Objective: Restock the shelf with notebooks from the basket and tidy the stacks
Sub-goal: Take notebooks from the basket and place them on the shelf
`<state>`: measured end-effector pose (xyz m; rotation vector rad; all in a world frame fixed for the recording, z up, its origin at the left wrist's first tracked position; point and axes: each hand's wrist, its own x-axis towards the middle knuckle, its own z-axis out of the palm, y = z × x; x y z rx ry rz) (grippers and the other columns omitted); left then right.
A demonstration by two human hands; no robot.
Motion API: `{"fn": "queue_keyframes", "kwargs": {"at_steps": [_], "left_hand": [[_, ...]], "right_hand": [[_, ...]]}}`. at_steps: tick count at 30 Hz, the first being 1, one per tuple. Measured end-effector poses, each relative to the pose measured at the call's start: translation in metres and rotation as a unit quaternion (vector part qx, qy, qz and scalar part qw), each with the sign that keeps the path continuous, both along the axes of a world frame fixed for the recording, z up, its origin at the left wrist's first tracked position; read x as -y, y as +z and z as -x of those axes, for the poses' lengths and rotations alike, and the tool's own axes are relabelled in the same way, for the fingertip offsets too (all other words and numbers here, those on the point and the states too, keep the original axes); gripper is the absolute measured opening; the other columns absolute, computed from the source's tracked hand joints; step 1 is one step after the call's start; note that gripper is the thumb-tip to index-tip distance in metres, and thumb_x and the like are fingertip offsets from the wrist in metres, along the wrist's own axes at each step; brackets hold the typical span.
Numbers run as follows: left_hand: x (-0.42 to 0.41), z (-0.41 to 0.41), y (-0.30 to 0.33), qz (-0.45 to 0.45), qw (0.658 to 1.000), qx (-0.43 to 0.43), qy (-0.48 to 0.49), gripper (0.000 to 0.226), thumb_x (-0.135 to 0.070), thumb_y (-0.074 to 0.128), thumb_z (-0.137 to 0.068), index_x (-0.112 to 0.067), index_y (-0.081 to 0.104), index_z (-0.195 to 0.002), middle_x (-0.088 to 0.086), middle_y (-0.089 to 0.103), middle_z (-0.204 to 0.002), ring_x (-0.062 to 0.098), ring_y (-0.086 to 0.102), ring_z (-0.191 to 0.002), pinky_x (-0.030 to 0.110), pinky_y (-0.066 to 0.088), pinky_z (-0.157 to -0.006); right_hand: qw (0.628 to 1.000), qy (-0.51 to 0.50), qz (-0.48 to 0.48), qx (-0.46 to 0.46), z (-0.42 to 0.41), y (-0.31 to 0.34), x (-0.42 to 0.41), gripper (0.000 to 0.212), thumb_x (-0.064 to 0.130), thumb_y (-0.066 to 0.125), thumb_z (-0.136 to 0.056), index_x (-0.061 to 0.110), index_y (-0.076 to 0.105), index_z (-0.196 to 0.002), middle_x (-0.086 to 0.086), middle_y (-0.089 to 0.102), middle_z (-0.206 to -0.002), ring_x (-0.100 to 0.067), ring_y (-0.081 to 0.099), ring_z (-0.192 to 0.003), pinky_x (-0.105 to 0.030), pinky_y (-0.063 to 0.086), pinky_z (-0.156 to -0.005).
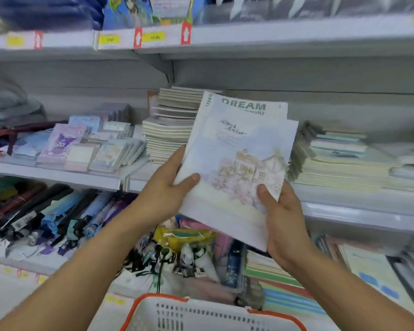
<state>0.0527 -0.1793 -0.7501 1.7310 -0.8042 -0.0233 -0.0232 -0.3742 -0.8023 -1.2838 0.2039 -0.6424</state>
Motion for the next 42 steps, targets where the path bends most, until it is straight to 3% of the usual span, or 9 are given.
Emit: {"fn": "queue_keyframes", "kwargs": {"at_steps": [8, 13, 18, 21, 24, 31, 36, 40, 42], "left_hand": [[0.104, -0.064, 0.018, 0.028, 0.959, -0.264, 0.097, 0.018, -0.009, 0.062, -0.094, -0.001, 0.063, -0.110, 0.012, 0.067, -0.103, 0.019, 0.064, -0.076, 0.024, 0.055, -0.048], [0.120, -0.080, 0.016, 0.045, 0.954, -0.290, 0.059, 0.021, -0.005, 0.078, -0.078, -0.001, 0.065, -0.095, 0.006, 0.074, -0.088, 0.014, 0.069, -0.081, 0.022, 0.057, -0.068], [0.129, -0.098, 0.000, 0.004, 0.967, -0.210, 0.144, 0.066, 0.006, 0.078, -0.073, 0.006, 0.048, -0.133, 0.018, 0.064, -0.119, 0.029, 0.065, -0.106, 0.038, 0.052, -0.097], [0.140, -0.099, -0.002, -0.031, 0.968, -0.116, 0.219, 0.018, 0.005, 0.073, -0.079, 0.000, 0.067, -0.095, 0.020, 0.068, -0.098, 0.033, 0.068, -0.089, 0.040, 0.056, -0.086], [0.147, -0.098, 0.000, -0.169, 0.947, 0.052, 0.268, 0.034, -0.014, 0.069, -0.088, -0.013, 0.052, -0.059, 0.007, 0.057, -0.068, 0.026, 0.058, -0.071, 0.027, 0.041, -0.062], [0.092, -0.065, -0.013, -0.211, 0.930, 0.223, 0.201, 0.045, -0.030, 0.067, -0.089, -0.013, 0.055, -0.130, 0.006, 0.065, -0.117, 0.024, 0.061, -0.108, 0.031, 0.049, -0.089], [0.003, -0.010, -0.060, -0.287, 0.927, 0.213, 0.111, 0.012, -0.031, 0.068, -0.088, -0.019, 0.068, -0.087, -0.017, 0.063, -0.070, -0.005, 0.060, -0.065, 0.011, 0.045, -0.061], [-0.053, 0.019, -0.100, -0.580, 0.806, 0.097, -0.067, 0.029, -0.041, 0.068, -0.085, -0.023, 0.068, -0.108, -0.014, 0.065, -0.086, -0.008, 0.056, -0.067, 0.007, 0.043, -0.066], [-0.065, 0.032, -0.110, -0.657, 0.743, 0.023, -0.124, 0.043, -0.046, 0.064, -0.087, -0.026, 0.060, -0.125, -0.013, 0.066, -0.105, -0.002, 0.056, -0.080, 0.006, 0.039, -0.065]], "right_hand": [[0.994, 0.074, -0.042, -0.064, -0.019, 0.054, 0.070, 0.025, 0.000, 0.069, -0.088, 0.001, 0.062, -0.112, -0.012, 0.074, -0.105, -0.021, 0.072, -0.092, -0.033, 0.062, -0.074], [0.982, -0.001, 0.140, -0.124, -0.037, 0.041, 0.087, 0.031, -0.006, 0.078, -0.077, 0.014, 0.068, -0.099, -0.003, 0.074, -0.102, -0.016, 0.071, -0.094, -0.025, 0.057, -0.086], [0.978, -0.092, 0.110, -0.155, -0.069, 0.033, 0.115, 0.013, -0.004, 0.063, -0.093, -0.002, 0.059, -0.105, -0.005, 0.059, -0.069, -0.023, 0.066, -0.061, -0.053, 0.058, -0.086], [0.959, -0.143, 0.163, -0.184, -0.084, 0.028, 0.130, 0.015, 0.001, 0.070, -0.088, 0.001, 0.059, -0.098, -0.009, 0.062, -0.063, -0.028, 0.067, -0.060, -0.050, 0.060, -0.078], [0.886, -0.251, 0.320, -0.223, -0.088, 0.023, 0.134, 0.028, 0.022, 0.071, -0.091, 0.006, 0.058, -0.073, -0.011, 0.063, -0.071, -0.030, 0.063, -0.067, -0.033, 0.047, -0.057], [0.761, -0.345, 0.527, -0.155, -0.066, 0.039, 0.103, 0.027, 0.038, 0.060, -0.096, 0.013, 0.067, -0.093, -0.010, 0.070, -0.084, -0.032, 0.064, -0.082, -0.031, 0.036, -0.063], [0.814, -0.054, 0.572, 0.090, -0.042, -0.010, 0.002, 0.050, 0.042, 0.053, -0.099, 0.027, 0.040, -0.053, 0.007, 0.039, -0.046, -0.014, 0.042, -0.050, -0.034, 0.034, -0.055], [0.759, 0.290, 0.567, -0.135, -0.022, -0.151, -0.040, 0.045, 0.044, 0.038, -0.106, 0.027, 0.055, -0.069, -0.009, 0.060, -0.058, -0.015, 0.050, -0.052, -0.033, 0.045, -0.055], [0.638, 0.411, 0.550, -0.349, -0.010, -0.226, -0.041, 0.044, 0.052, 0.043, -0.102, 0.018, 0.063, -0.082, -0.013, 0.064, -0.069, -0.026, 0.058, -0.058, -0.033, 0.050, -0.058]]}}
